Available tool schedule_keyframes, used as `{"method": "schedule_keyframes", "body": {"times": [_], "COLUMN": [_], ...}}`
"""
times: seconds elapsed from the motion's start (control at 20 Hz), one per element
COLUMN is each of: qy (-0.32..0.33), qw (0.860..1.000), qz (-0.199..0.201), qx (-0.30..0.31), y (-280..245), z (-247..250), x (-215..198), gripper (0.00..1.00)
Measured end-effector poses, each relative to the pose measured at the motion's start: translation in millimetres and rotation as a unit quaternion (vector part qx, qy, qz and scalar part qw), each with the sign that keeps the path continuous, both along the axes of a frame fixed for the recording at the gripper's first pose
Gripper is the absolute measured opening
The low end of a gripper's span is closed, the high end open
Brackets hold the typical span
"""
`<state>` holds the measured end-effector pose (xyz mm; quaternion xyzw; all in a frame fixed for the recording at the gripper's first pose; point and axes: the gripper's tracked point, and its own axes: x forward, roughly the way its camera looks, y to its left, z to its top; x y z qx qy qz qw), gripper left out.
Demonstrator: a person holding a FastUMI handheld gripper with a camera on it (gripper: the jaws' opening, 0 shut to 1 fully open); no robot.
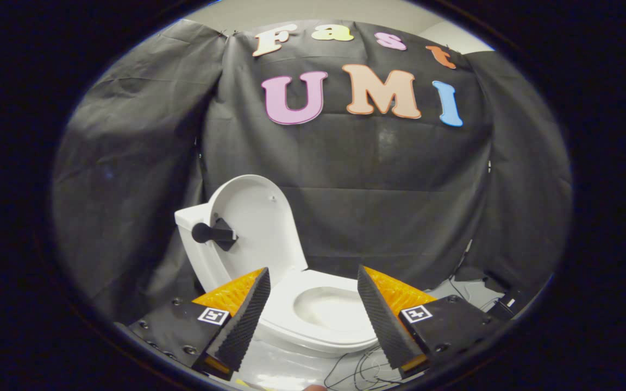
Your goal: Open the toilet lid.
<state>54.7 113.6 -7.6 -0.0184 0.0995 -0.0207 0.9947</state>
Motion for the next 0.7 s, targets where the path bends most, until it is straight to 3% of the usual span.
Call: {"method": "schedule_keyframes", "body": {"times": [0.2, 0.35, 0.7], "qy": [-0.035, -0.050, -0.001], "qw": [0.996, 0.997, 0.994], "qz": [-0.064, -0.034, -0.086], "qx": [0.049, 0.037, 0.067], "y": [-39.8, -34.7, -69.5], "z": [-0.5, 2.0, -39.7], "x": [-11.2, -14.3, -26.2], "gripper": [0.99, 0.99, 0.97]}}
